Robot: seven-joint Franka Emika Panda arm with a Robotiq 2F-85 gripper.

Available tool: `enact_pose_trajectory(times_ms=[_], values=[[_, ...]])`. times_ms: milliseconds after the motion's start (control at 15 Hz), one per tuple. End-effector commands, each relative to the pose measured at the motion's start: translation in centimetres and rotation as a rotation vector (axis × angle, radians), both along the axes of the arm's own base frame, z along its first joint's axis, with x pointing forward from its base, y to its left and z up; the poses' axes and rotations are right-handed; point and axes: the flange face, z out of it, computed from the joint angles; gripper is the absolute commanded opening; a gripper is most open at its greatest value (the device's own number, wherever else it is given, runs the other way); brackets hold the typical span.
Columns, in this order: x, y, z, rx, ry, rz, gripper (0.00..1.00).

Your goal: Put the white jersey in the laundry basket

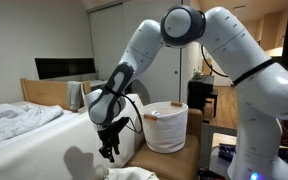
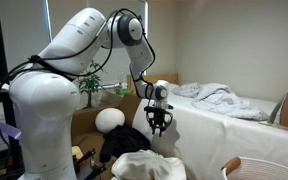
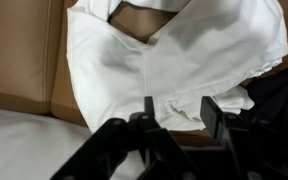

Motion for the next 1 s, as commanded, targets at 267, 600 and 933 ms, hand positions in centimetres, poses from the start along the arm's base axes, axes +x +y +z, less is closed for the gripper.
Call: enact_pose_trajectory(times_ms=[267, 600, 933], values=[[-1.5, -2.8, -4.6, 0.015, 0.062, 0.021, 1.00], [-1.5, -3.8, -8.9, 0.058, 0.126, 0.050, 1.00], [-0.8, -4.1, -13.9, 0.098, 0.184, 0.068, 1.00]])
